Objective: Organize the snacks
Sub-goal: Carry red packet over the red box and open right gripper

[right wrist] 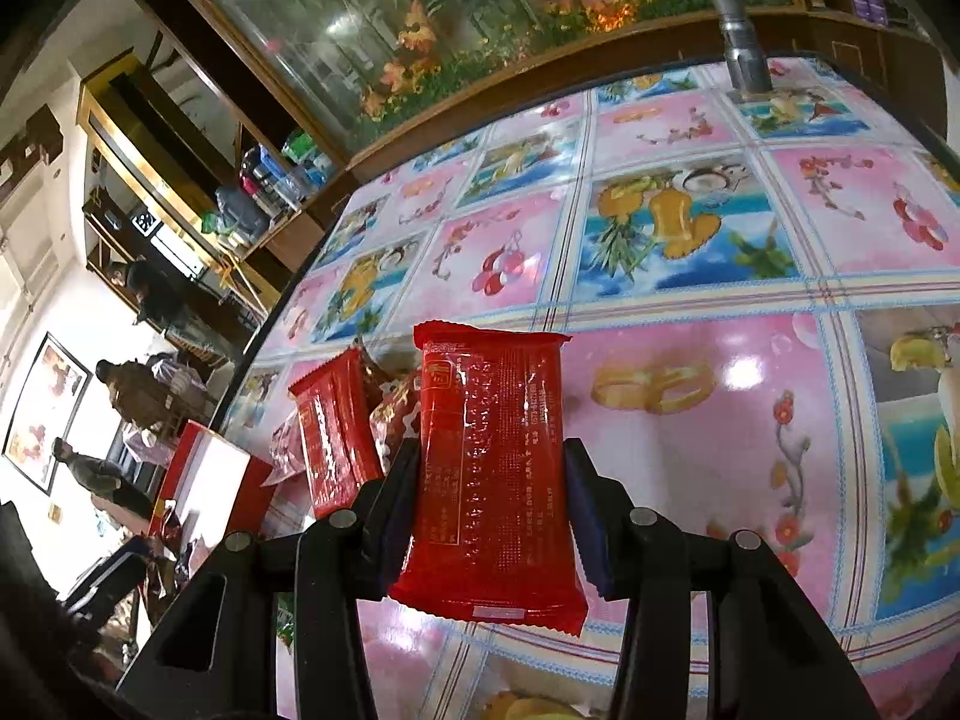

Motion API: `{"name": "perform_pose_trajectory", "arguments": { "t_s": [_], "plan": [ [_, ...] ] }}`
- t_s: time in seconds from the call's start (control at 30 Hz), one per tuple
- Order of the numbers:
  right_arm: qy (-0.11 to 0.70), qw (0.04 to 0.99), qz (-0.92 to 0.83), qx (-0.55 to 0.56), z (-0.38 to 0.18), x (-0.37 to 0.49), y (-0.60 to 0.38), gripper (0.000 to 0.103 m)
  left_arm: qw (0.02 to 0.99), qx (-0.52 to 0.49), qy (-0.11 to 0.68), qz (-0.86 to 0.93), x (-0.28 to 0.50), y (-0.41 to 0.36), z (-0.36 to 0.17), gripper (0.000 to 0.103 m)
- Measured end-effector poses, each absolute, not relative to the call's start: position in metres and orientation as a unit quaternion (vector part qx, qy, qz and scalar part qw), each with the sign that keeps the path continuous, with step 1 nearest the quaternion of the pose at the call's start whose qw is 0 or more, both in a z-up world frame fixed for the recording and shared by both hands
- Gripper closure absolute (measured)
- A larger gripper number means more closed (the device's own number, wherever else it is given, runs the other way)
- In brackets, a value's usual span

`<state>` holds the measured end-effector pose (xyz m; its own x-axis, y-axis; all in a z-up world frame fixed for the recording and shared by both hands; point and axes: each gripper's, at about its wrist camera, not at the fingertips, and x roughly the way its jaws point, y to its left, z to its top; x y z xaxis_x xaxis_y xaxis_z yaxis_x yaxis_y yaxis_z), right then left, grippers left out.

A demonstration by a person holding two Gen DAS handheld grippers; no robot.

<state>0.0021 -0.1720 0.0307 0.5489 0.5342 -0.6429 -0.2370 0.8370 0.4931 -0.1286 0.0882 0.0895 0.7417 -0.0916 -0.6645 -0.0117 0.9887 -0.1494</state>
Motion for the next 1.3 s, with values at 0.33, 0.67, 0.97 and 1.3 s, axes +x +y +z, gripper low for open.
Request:
{"name": "perform_pose_trajectory", "arguments": {
  "t_s": [0.33, 0.67, 0.97, 1.3],
  "plan": [
    [0.349, 0.863, 0.295, 0.215, 0.054, -0.02, -0.141, 0.057, 0.943, -0.089, 0.319, 0.031, -0.155, 0.143, 0.104, 0.072],
    [0.351, 0.795, 0.452, 0.203, 0.058, -0.059, 0.001, 0.057, 0.94, -0.115, 0.31, 0.082, -0.177, 0.193, 0.093, 0.072],
    [0.386, 0.755, 0.512, 0.14, 0.048, -0.09, 0.104, 0.057, 0.93, -0.131, 0.325, 0.115, -0.183, 0.225, 0.072, 0.072],
    [0.402, 0.755, 0.513, 0.079, 0.035, -0.105, 0.123, 0.057, 0.921, -0.145, 0.344, 0.115, -0.181, 0.232, 0.053, 0.072]
  ]
}}
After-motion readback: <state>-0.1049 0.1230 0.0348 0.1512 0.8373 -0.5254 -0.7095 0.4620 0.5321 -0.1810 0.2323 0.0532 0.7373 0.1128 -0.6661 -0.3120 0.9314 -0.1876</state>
